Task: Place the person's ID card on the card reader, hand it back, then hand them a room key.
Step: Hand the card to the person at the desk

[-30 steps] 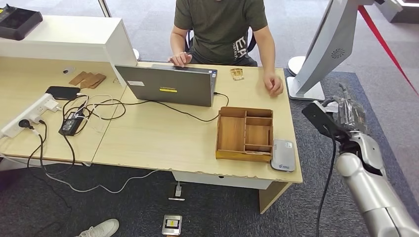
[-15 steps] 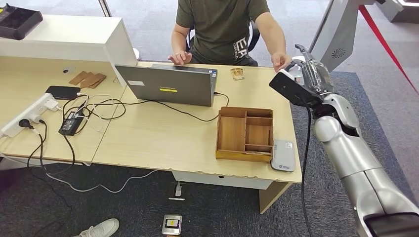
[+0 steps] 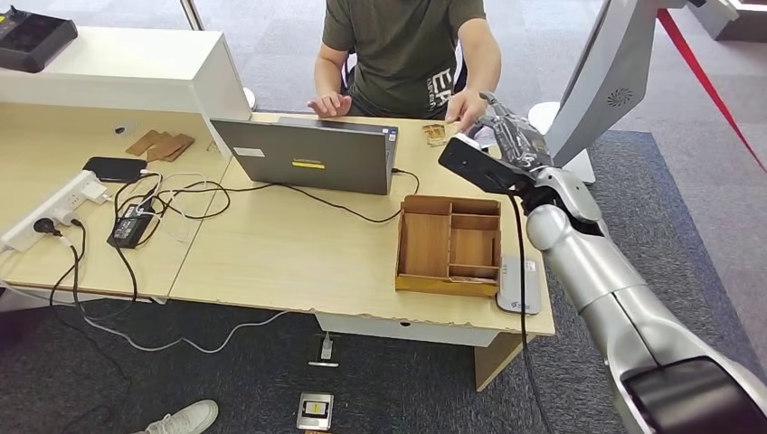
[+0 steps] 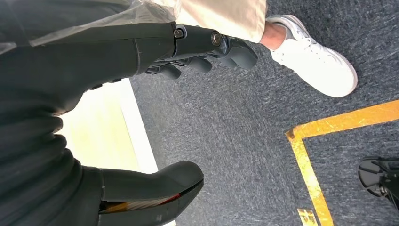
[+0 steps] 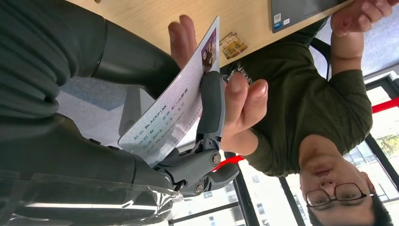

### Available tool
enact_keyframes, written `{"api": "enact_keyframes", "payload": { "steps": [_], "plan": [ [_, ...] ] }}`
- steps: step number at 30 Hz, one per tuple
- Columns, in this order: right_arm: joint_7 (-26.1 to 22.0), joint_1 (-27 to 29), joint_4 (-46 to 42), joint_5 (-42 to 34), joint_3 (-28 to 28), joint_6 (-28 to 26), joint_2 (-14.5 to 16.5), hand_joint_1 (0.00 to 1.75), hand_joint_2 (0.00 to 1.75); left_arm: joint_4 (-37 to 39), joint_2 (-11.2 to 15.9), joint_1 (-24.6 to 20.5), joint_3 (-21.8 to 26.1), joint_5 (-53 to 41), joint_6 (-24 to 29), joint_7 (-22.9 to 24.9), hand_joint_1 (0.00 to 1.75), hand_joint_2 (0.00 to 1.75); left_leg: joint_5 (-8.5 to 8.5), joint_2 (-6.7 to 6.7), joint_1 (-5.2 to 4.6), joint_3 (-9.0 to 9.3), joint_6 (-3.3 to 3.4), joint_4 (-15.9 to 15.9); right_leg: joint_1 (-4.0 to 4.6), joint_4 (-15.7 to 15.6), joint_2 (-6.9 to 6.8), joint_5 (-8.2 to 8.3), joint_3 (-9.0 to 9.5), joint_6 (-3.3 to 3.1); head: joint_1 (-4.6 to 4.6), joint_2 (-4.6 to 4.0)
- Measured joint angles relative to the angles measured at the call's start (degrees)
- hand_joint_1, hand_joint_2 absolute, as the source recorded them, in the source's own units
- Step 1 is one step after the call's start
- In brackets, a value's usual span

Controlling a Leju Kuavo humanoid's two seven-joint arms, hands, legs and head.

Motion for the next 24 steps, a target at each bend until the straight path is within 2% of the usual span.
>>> {"api": "enact_keyframes", "payload": {
  "steps": [4, 5, 8, 9, 12, 24],
  "plan": [
    [0.0, -0.5, 1.8, 0.0, 1.0, -0.1, 0.9, 1.75, 1.75, 0.0, 0.0, 0.0, 0.0, 0.0, 0.0, 0.2, 0.00, 1.75, 0.00, 0.02, 0.00, 0.01, 0.00, 0.0, 0.00, 0.0, 0.01, 0.00, 0.00, 0.00, 0.00, 0.00],
    [0.0, -0.5, 2.1, 0.0, 1.2, -0.1, 1.0, 1.59, 1.75, 0.0, 0.0, 0.0, 0.0, 0.0, 0.0, 0.2, 0.00, 1.75, 0.00, 0.01, 0.00, 0.01, 0.00, 0.0, 0.00, 0.0, 0.00, 0.00, 0.00, 0.00, 0.00, 0.00],
    [0.0, -0.7, 2.8, 0.1, 1.6, -0.2, 1.3, 0.38, 1.75, 0.0, 0.0, 0.1, 0.0, -0.2, 0.0, 0.2, 0.00, 1.75, 0.00, 0.01, 0.00, 0.02, 0.00, 0.0, 0.00, 0.0, 0.00, 0.00, 0.00, 0.00, -0.01, 0.00],
    [0.0, -0.8, 3.0, 0.1, 1.8, -0.2, 1.4, 0.09, 1.75, 0.0, 0.0, 0.1, 0.0, -0.2, 0.0, 0.2, 0.00, 1.75, 0.00, 0.02, 0.00, 0.02, 0.00, 0.0, 0.00, 0.0, 0.00, 0.00, 0.01, 0.00, -0.01, 0.00],
    [0.0, -0.9, 3.7, 0.3, 2.3, -0.2, 1.5, 0.00, 1.75, 0.0, 0.0, 0.1, 0.0, -0.3, 0.0, 0.2, 0.00, 1.75, 0.00, 0.02, 0.00, 0.02, 0.00, 0.0, 0.00, 0.0, 0.00, 0.00, 0.01, 0.00, -0.01, 0.00],
    [0.3, -0.9, 5.1, 0.6, 3.8, -1.0, 1.0, 0.00, 1.75, 0.0, 0.0, 0.1, 0.0, -0.4, 0.0, 0.3, 0.00, 1.75, 0.00, 0.03, 0.00, 0.04, 0.00, 0.0, 0.00, 0.0, 0.01, 0.00, 0.00, 0.00, -0.01, 0.00]
  ]
}}
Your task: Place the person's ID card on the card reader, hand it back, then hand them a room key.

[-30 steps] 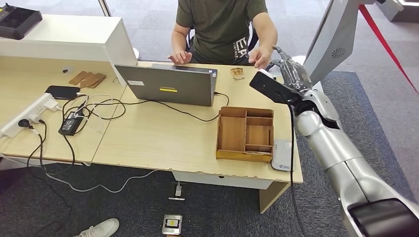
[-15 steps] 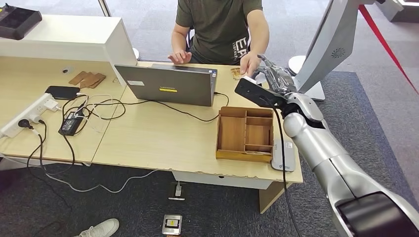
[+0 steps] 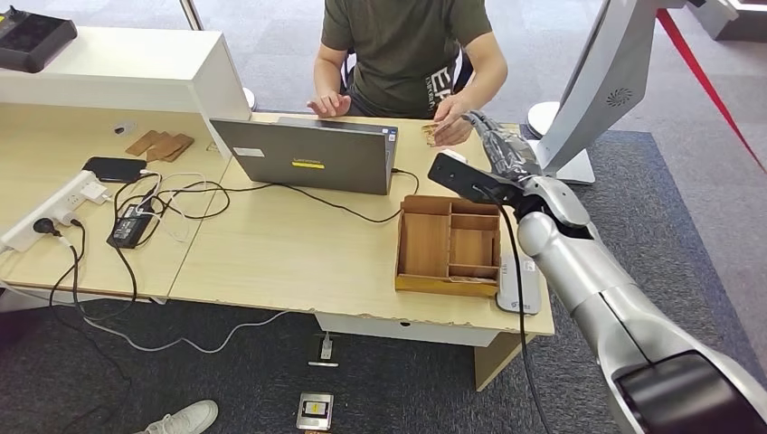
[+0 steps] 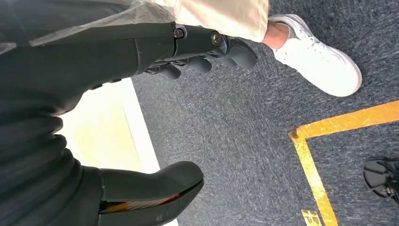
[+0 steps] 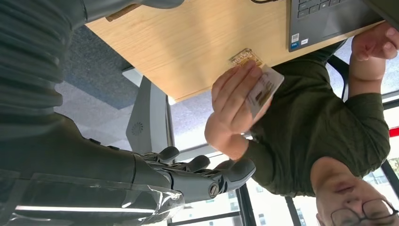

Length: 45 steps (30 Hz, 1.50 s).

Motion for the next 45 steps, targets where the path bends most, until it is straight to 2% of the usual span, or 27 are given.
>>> {"api": "enact_keyframes", "payload": {
  "steps": [6, 12, 19, 24, 28, 33, 39, 45],
  "plan": [
    [0.1, 0.4, -2.1, -0.2, 0.2, -2.7, -1.5, 0.00, 1.75, 0.0, 0.0, 0.1, 0.0, 0.1, 0.0, 0.0, 0.00, 1.75, 0.00, 0.01, 0.00, 0.01, 0.00, 0.0, -0.01, 0.0, 0.00, 0.00, 0.00, 0.00, 0.00, 0.00],
    [4.0, 4.4, -11.8, -0.9, -0.3, -2.5, -4.8, 0.00, 1.75, 0.0, 0.0, 0.2, 0.1, 0.7, 0.0, 0.1, 0.00, 1.75, -0.01, -0.01, 0.00, 0.07, 0.01, 0.0, 0.00, 0.0, 0.00, 0.00, 0.05, 0.00, 0.01, 0.00],
    [9.5, 17.4, -31.4, 1.9, -2.7, -0.3, -10.2, 0.00, 1.75, 0.0, 0.0, 0.4, 0.6, 1.3, 0.0, 0.4, 0.00, 1.75, -0.05, 0.01, 0.00, 0.10, 0.03, 0.0, 0.00, -0.1, 0.00, -0.02, 0.08, 0.00, -0.01, 0.00],
    [10.9, 28.3, -43.7, 5.6, -5.1, -0.4, -12.3, 0.00, 1.75, 0.0, 0.0, 0.5, 1.4, 1.7, 0.0, 0.7, 0.00, 1.75, -0.08, 0.01, 0.02, 0.10, -0.01, 0.0, 0.00, -0.1, 0.01, -0.05, 0.10, 0.00, 0.00, 0.00],
    [10.7, 34.6, -49.3, 6.6, -6.6, -0.3, -12.6, 0.00, 1.75, 0.0, 0.0, 0.5, 1.6, 1.1, 0.0, 0.8, 0.00, 1.75, -0.09, 0.04, 0.02, 0.11, -0.02, 0.0, 0.00, -0.1, 0.01, -0.06, 0.10, -0.01, -0.01, 0.00],
    [9.0, 39.3, -51.4, 7.5, -7.1, 0.5, -11.8, 0.00, 1.75, 0.0, 0.0, 0.4, 1.6, 0.3, 0.0, 0.5, 0.00, 1.75, -0.08, 0.06, 0.02, 0.10, -0.02, 0.0, 0.00, -0.1, 0.01, -0.05, 0.11, -0.01, 0.00, 0.00],
    [7.5, 40.7, -50.3, 9.1, -6.8, 1.2, -9.9, 0.00, 1.75, 0.0, 0.0, 0.2, 1.6, -0.3, 0.0, 0.1, 0.00, 1.75, -0.08, 0.06, 0.02, 0.10, -0.02, 0.0, 0.00, 0.0, 0.01, -0.06, 0.11, -0.01, 0.00, 0.00],
    [7.7, 39.4, -44.5, 12.8, -5.4, 1.4, -7.3, 0.00, 1.75, 0.0, 0.0, 0.0, 1.6, -1.0, 0.0, 0.0, 0.00, 1.75, -0.08, 0.05, 0.02, 0.08, -0.02, 0.0, 0.00, 0.0, 0.01, -0.06, 0.11, -0.01, 0.00, 0.00]
  ]
}}
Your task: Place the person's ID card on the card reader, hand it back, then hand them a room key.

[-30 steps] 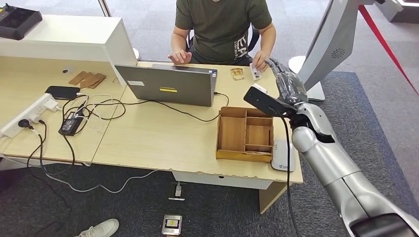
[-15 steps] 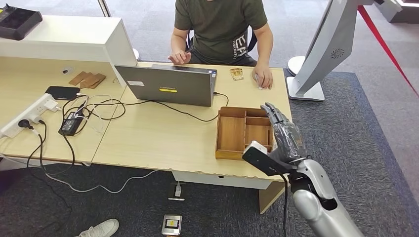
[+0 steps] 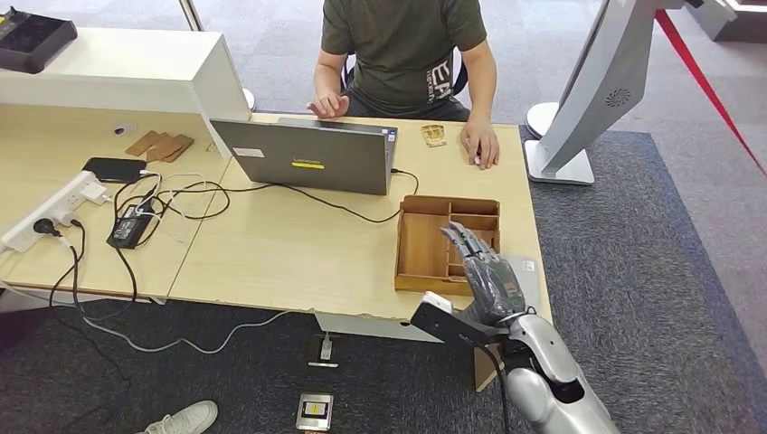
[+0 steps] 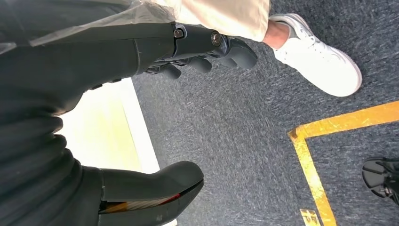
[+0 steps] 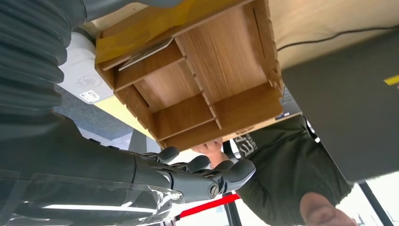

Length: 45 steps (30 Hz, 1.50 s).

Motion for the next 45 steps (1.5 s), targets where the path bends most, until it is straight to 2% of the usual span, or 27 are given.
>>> {"api": "enact_keyframes", "payload": {
  "steps": [8, 17, 26, 31, 41, 42, 45],
  "plan": [
    [0.9, -3.6, 10.7, 3.8, 1.6, -1.8, 2.9, 0.00, 1.75, 0.0, 0.0, -0.1, 0.0, -0.4, 0.0, 0.0, 0.00, 1.75, 0.00, -0.01, 0.00, 0.00, 0.00, 0.0, 0.00, 0.0, 0.00, 0.00, 0.00, 0.00, 0.00, 0.00],
    [2.4, -6.5, 18.7, 7.5, 2.7, -2.1, 4.1, 0.00, 1.75, 0.0, 0.0, -0.1, 0.0, -0.7, 0.0, 0.3, 0.00, 1.75, 0.00, -0.01, 0.00, 0.00, 0.00, 0.0, 0.00, 0.0, 0.00, 0.00, -0.02, 0.00, 0.00, 0.00],
    [3.1, -6.9, 19.9, 8.9, 2.8, -2.5, 4.3, 0.00, 1.75, 0.1, 0.0, -0.1, 0.0, -0.8, 0.0, 0.3, 0.00, 1.75, 0.00, -0.01, 0.00, -0.01, 0.00, 0.0, 0.00, 0.0, 0.00, 0.00, -0.02, 0.00, 0.00, 0.00],
    [7.0, -8.2, 23.4, 16.6, 3.3, -4.2, 4.3, 0.00, 1.75, 0.1, 0.0, -0.1, 0.0, -1.1, 0.0, 0.3, 0.00, 1.75, 0.00, 0.00, 0.00, 0.00, 0.00, 0.0, 0.00, 0.0, 0.00, 0.00, -0.03, 0.00, 0.00, 0.00],
    [7.1, -8.3, 24.8, 16.9, 3.1, -4.4, 4.2, 0.00, 1.75, 0.1, 0.0, -0.1, 0.0, -1.2, 0.0, 0.3, 0.00, 1.75, 0.00, 0.00, 0.00, 0.00, 0.00, 0.0, 0.00, 0.0, 0.00, 0.00, -0.03, 0.00, 0.00, 0.00],
    [7.1, -8.3, 24.9, 16.9, 3.1, -4.4, 4.2, 0.29, 1.75, 0.1, 0.0, -0.1, 0.0, -1.2, 0.0, 0.3, 0.00, 1.75, 0.00, 0.00, 0.00, 0.00, 0.00, 0.0, 0.00, 0.0, 0.00, 0.00, -0.03, 0.00, 0.00, 0.00],
    [7.1, -8.3, 25.3, 16.6, 3.1, -4.4, 4.3, 1.57, 1.75, 0.1, 0.0, 0.0, 0.0, -1.2, 0.0, 0.3, 0.00, 1.75, 0.00, 0.00, 0.00, 0.00, 0.00, 0.0, 0.00, 0.0, 0.00, 0.00, -0.02, 0.00, 0.00, 0.00]
  ]
}}
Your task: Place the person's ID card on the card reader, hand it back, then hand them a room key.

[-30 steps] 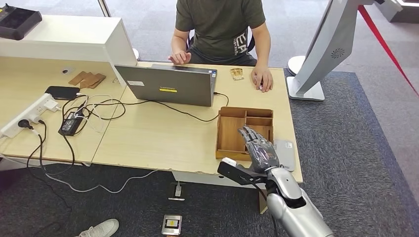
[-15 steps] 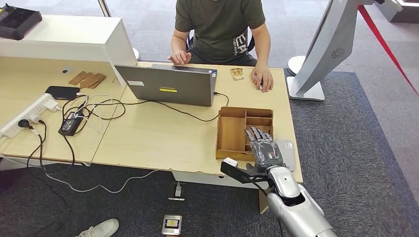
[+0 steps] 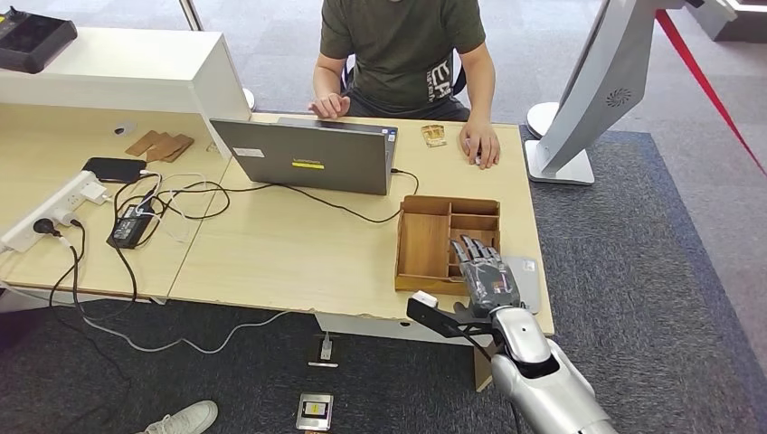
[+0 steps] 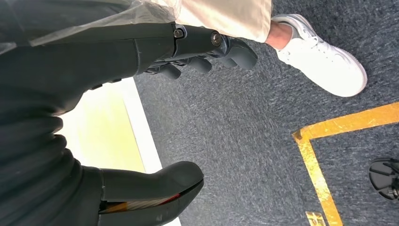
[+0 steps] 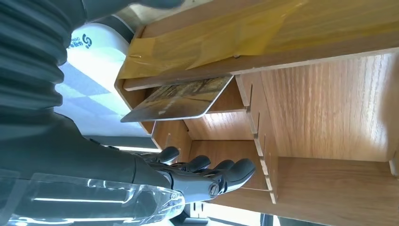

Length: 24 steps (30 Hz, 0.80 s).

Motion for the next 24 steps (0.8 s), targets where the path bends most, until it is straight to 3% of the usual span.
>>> {"api": "enact_keyframes", "payload": {
  "steps": [1, 2, 16, 24],
  "plan": [
    [0.0, 0.0, 0.1, -0.1, 0.0, 0.0, 0.0, 1.72, 1.75, 0.0, 0.0, 0.0, 0.0, 0.0, 0.0, 0.0, 0.00, 1.75, 0.00, 0.00, 0.00, 0.00, 0.00, 0.0, 0.00, 0.0, 0.00, 0.00, 0.00, 0.00, 0.00, 0.00],
    [-0.1, 0.0, 0.2, -0.2, 0.0, 0.0, 0.0, 1.74, 1.75, 0.0, 0.0, 0.0, 0.0, 0.0, 0.0, 0.0, 0.00, 1.75, 0.00, 0.00, 0.00, 0.00, 0.00, 0.0, 0.00, 0.0, 0.00, 0.00, 0.00, 0.00, 0.00, 0.00],
    [-1.0, 0.2, 0.3, 0.6, -1.0, -0.6, -0.1, 1.75, 1.75, 0.0, 0.0, 0.0, 0.0, -0.7, 0.0, 0.0, 0.00, 1.75, 0.00, 0.01, 0.00, 0.02, 0.00, 0.0, 0.00, 0.0, 0.00, 0.00, 0.01, 0.00, 0.01, 0.00],
    [-0.7, 0.3, -4.1, 1.1, -1.4, 0.2, -0.5, 1.75, 1.75, 0.0, 0.0, 0.0, 0.0, -0.7, 0.0, 0.0, 0.00, 1.75, 0.00, 0.02, 0.00, 0.02, 0.00, 0.0, 0.00, 0.0, 0.01, 0.00, 0.00, 0.00, 0.00, 0.00]
  ]
}}
